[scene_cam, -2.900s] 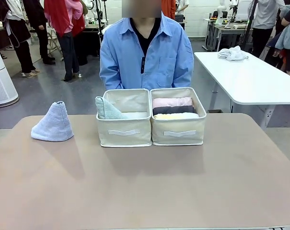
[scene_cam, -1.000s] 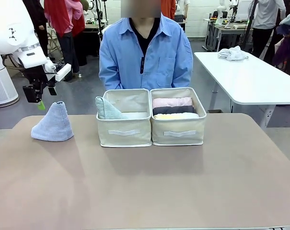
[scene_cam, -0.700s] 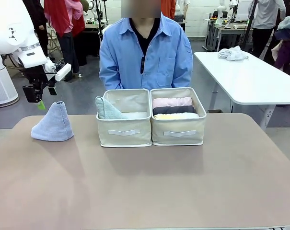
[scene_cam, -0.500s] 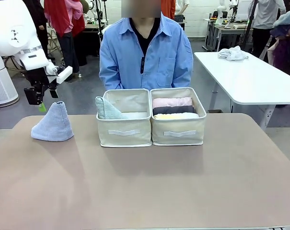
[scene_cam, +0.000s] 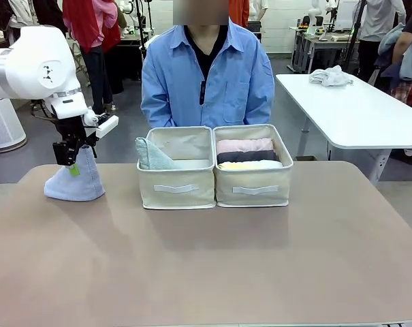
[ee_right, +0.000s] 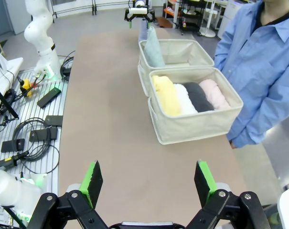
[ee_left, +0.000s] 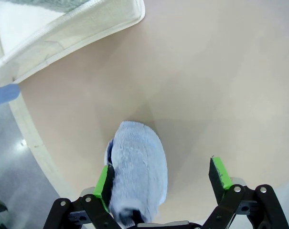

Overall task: Sort the towels based on their folding style.
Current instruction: Pick up another triangle-folded towel from the table and place it in the left Fabric basket.

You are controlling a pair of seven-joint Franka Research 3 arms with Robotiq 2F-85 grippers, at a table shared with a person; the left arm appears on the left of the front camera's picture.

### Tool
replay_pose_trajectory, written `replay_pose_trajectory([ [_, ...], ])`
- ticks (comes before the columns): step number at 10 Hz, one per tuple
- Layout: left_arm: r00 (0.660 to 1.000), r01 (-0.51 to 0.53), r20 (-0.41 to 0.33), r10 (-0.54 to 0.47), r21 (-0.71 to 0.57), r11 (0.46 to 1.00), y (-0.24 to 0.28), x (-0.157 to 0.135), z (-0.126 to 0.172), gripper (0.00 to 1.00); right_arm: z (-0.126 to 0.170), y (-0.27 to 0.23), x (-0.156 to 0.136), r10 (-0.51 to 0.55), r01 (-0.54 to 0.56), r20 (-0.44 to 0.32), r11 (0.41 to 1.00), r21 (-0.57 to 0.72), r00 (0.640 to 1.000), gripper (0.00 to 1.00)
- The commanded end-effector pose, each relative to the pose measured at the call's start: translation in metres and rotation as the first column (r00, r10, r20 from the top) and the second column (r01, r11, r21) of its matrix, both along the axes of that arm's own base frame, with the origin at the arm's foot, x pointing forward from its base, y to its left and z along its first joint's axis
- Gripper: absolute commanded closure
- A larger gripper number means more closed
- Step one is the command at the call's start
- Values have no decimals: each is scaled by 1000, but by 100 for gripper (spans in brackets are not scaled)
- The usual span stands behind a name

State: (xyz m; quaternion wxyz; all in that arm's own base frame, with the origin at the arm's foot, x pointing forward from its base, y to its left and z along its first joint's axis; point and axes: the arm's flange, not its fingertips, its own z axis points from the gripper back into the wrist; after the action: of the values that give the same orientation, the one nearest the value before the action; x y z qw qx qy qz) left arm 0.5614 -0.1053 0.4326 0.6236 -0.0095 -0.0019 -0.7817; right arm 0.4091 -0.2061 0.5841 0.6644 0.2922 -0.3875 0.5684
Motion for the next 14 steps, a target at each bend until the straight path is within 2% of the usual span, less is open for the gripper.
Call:
replay_pose_trajectory([
  [1,999,43,-13,-42,25,999,0,11,-4,0,-1,-2,0,17,-17,2,1000,-5,1000,0],
  [2,998,62,18,-62,33,998,0,11,-9,0,-1,-2,0,17,-17,2,1000,-5,1000,0],
  [3,995,74,59,-75,27,997,3,13,-10,56,-1,-2,0,17,-17,2,1000,-5,1000,0],
  [4,993,80,81,-82,29,996,3,13,-10,59,-1,-2,0,17,-17,2,1000,-5,1000,0],
  [5,992,88,88,-90,31,996,4,12,-10,100,-1,-2,0,17,-17,2,1000,-5,1000,0],
  [7,991,99,92,-102,38,994,4,11,-10,100,-1,-2,0,17,-17,2,1000,-5,1000,0],
  [8,990,105,91,-108,43,994,4,10,-10,84,-1,-2,0,17,-17,2,1000,-5,1000,0],
  [10,990,109,90,-113,49,993,5,10,-11,100,-1,-2,0,17,-17,2,1000,-5,1000,0],
  [14,992,83,93,-86,37,996,13,11,-8,100,-1,-2,0,17,-17,2,1000,-5,1000,0],
])
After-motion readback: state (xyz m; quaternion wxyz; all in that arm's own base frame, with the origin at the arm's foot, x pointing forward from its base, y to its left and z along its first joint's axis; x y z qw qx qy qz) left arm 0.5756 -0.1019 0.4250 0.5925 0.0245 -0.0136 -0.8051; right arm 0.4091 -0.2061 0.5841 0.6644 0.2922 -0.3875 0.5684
